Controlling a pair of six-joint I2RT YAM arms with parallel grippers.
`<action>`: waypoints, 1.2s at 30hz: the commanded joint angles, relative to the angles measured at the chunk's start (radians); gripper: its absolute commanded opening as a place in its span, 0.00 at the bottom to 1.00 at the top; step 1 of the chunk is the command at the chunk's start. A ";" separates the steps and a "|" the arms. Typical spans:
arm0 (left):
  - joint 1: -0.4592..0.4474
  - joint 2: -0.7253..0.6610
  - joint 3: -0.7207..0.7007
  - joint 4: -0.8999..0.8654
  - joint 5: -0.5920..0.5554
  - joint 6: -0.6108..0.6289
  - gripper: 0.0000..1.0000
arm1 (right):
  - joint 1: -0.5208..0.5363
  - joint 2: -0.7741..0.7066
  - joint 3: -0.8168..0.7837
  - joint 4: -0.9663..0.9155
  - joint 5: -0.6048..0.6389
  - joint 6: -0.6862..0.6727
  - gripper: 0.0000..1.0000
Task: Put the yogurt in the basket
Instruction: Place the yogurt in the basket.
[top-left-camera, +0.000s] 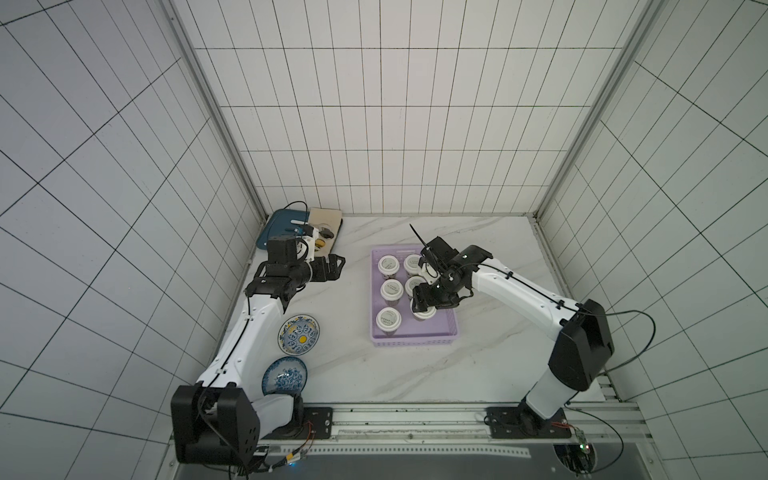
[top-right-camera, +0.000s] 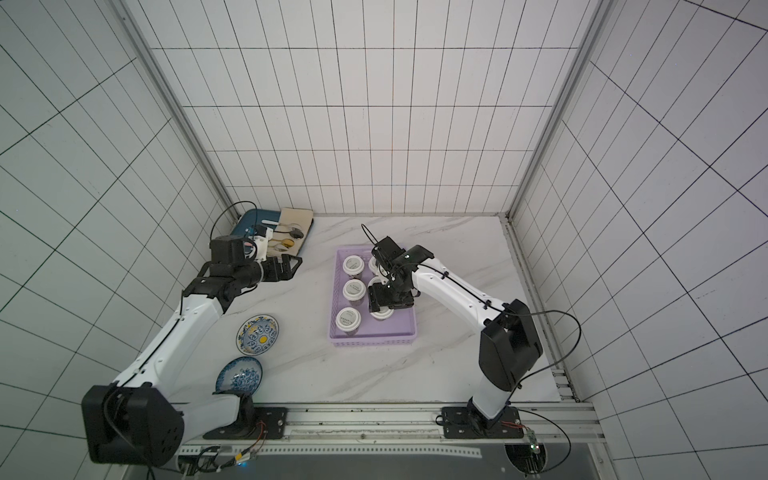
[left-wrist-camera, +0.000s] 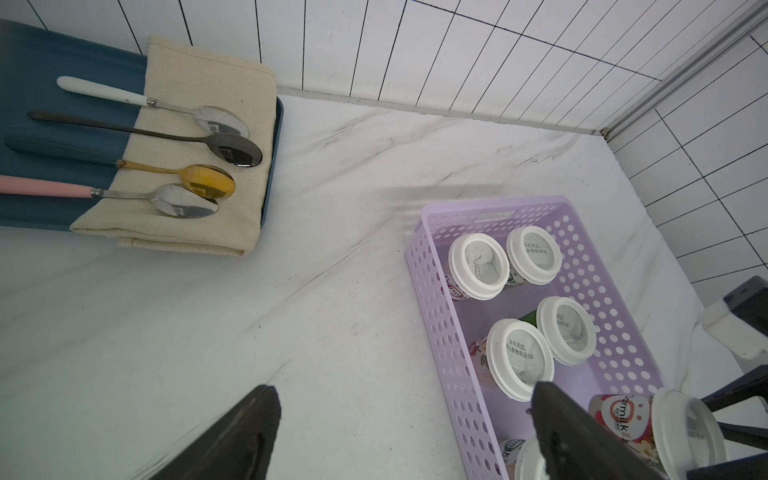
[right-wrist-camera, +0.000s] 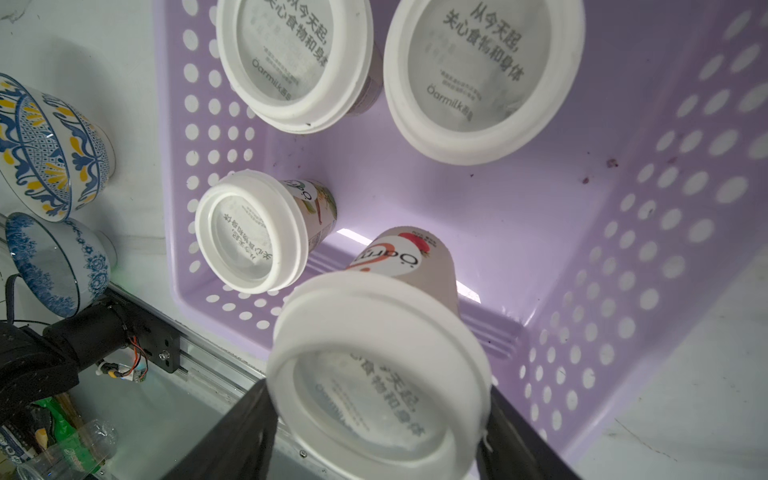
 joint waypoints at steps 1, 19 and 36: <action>0.005 -0.018 -0.002 0.011 0.008 0.008 0.98 | 0.014 0.033 0.029 0.026 -0.018 -0.019 0.73; 0.001 -0.011 -0.026 0.045 0.014 0.005 0.98 | 0.017 0.112 -0.038 0.073 -0.026 -0.023 0.74; 0.003 -0.004 -0.016 0.028 0.021 0.005 0.98 | 0.017 0.147 -0.070 0.072 -0.015 -0.025 0.79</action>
